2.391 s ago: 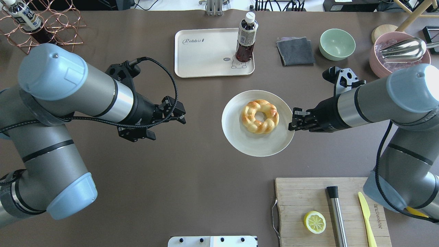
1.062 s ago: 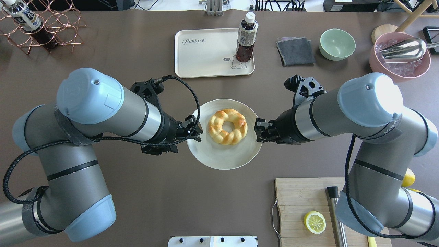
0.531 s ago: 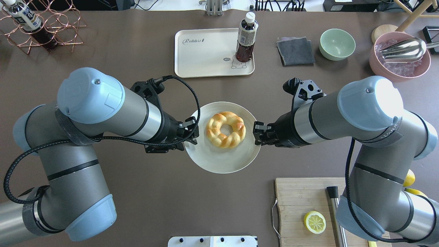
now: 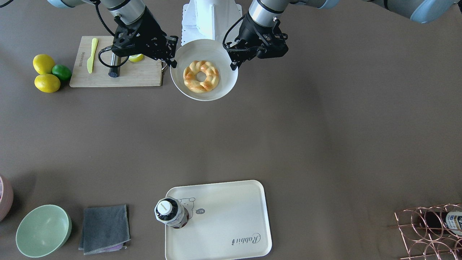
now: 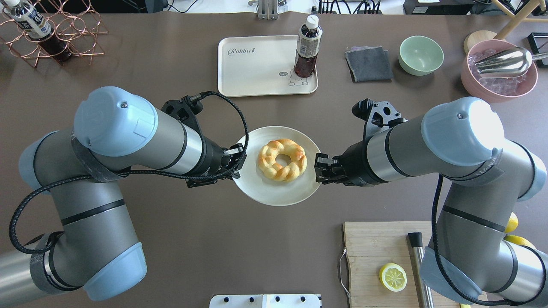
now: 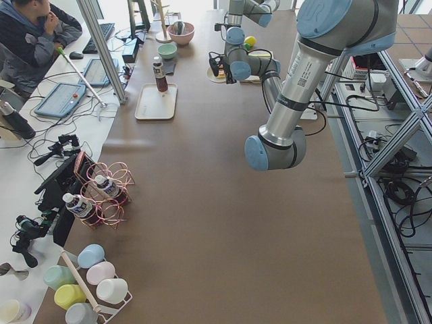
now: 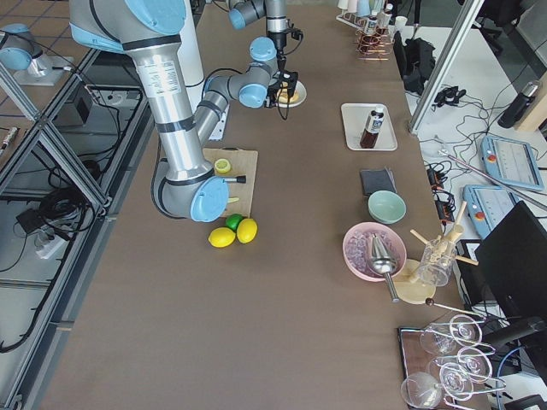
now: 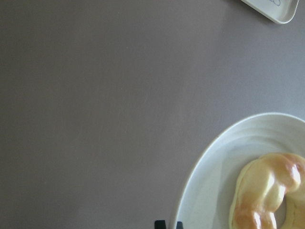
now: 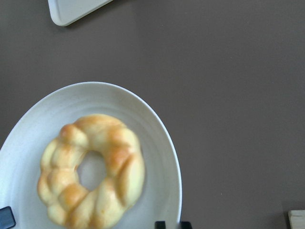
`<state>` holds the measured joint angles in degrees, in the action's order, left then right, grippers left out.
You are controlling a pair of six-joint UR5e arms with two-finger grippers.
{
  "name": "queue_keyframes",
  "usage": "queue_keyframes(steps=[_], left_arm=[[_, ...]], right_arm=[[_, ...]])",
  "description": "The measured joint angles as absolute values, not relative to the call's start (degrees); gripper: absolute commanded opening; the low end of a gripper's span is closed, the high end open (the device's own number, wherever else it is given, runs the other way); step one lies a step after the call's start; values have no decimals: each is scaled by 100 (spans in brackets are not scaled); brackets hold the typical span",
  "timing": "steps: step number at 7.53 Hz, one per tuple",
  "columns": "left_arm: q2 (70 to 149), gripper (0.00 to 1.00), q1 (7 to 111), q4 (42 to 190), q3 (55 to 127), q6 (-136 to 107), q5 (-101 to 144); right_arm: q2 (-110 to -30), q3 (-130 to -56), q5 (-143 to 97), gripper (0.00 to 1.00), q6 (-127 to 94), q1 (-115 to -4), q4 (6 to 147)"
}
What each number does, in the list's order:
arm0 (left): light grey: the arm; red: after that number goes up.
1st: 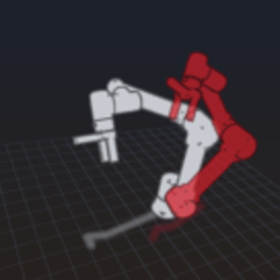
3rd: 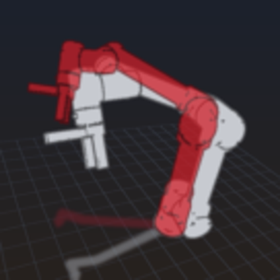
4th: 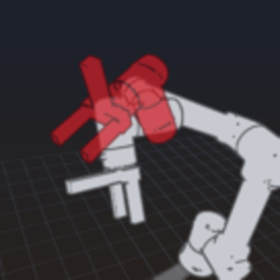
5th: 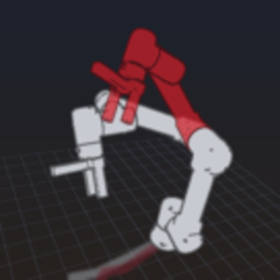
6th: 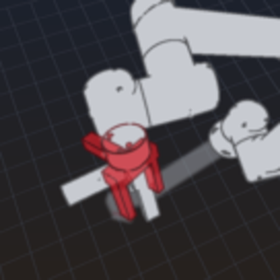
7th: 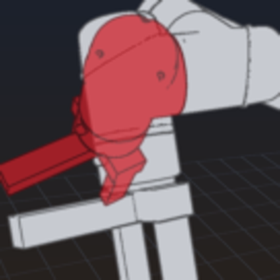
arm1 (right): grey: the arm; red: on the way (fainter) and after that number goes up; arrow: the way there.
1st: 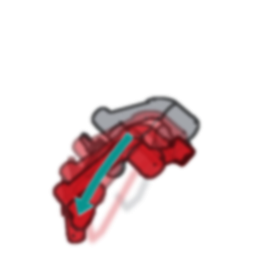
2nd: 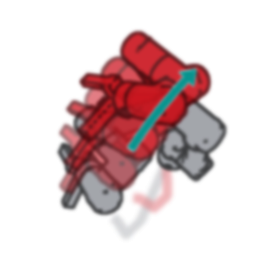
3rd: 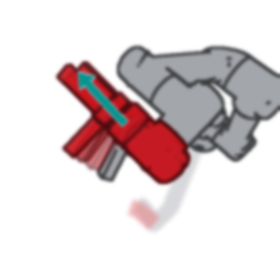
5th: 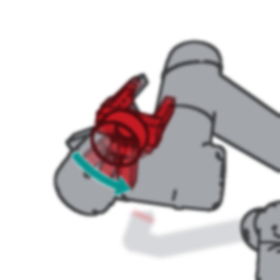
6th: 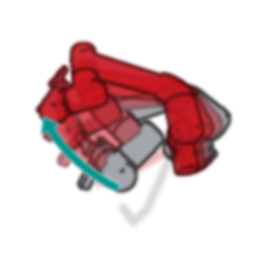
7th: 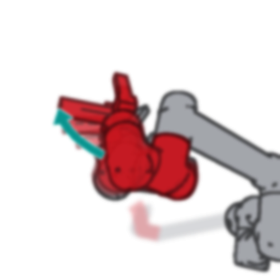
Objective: Place donut on tray
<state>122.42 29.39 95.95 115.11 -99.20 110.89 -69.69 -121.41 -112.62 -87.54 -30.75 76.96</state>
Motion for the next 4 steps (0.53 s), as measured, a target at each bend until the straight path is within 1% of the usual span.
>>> queue_keyframes(steps=[2,4], left_arm=[[12236,0,2939,9598,11470,-9968,11007],[12298,0,3121,9623,11193,-10012,10897]], right_arm=[[-6999,-12246,-11300,100,-8749,-3123,7699],[-7144,-12426,-11506,100,-8735,-3347,7699]])
